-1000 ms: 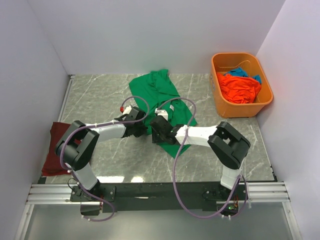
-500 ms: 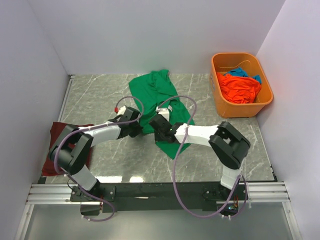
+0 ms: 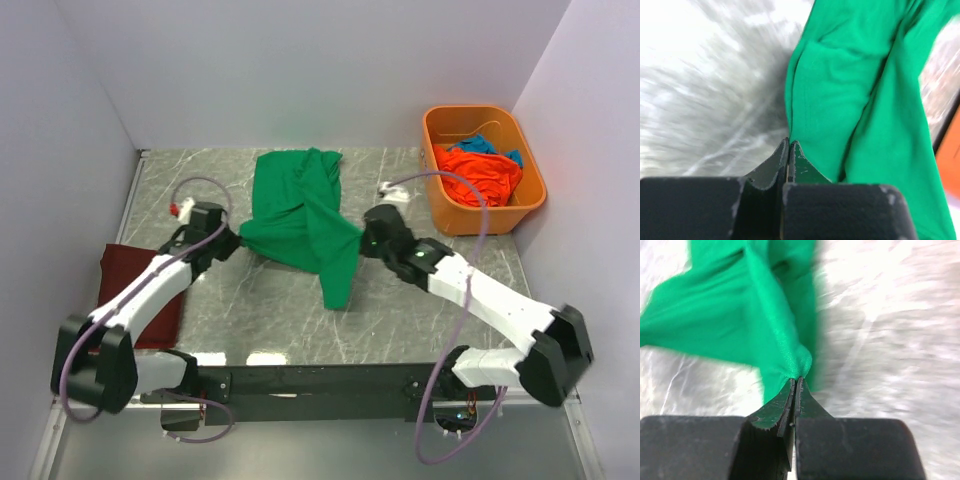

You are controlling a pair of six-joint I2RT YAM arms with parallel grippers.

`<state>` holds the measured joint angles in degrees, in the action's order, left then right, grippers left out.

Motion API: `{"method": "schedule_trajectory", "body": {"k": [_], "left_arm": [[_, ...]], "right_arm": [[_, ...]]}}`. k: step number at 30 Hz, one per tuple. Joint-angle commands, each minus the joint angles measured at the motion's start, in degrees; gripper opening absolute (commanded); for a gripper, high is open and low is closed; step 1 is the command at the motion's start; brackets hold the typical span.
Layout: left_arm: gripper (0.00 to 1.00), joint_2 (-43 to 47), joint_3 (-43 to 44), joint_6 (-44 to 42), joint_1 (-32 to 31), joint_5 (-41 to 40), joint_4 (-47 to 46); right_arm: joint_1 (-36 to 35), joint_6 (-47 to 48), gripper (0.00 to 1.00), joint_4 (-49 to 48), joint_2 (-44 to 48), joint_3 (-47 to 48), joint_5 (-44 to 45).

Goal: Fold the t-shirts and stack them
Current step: Flatten the tshirt out

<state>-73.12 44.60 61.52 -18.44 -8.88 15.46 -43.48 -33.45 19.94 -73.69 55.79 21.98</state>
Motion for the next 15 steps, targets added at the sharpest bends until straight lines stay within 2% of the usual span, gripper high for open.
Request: {"method": "schedule_trajectory", "body": {"k": [1, 8, 15], "left_arm": [[0.01, 6.66, -0.04, -3.15, 4.01, -1.22, 4.57], [0.01, 15.2, 2.94, -7.37, 12.27, -0.43, 10.63], [0.01, 19.15, 4.18, -9.66, 16.85, 1.5, 13.63]], "right_arm": [[6.19, 2.86, 0.0, 4.66, 6.79, -2.26, 1.75], [16.39, 5.94, 0.0, 6.42, 13.48, -5.6, -0.26], [19.84, 5.86, 0.0, 6.95, 14.72, -7.18, -2.63]]}}
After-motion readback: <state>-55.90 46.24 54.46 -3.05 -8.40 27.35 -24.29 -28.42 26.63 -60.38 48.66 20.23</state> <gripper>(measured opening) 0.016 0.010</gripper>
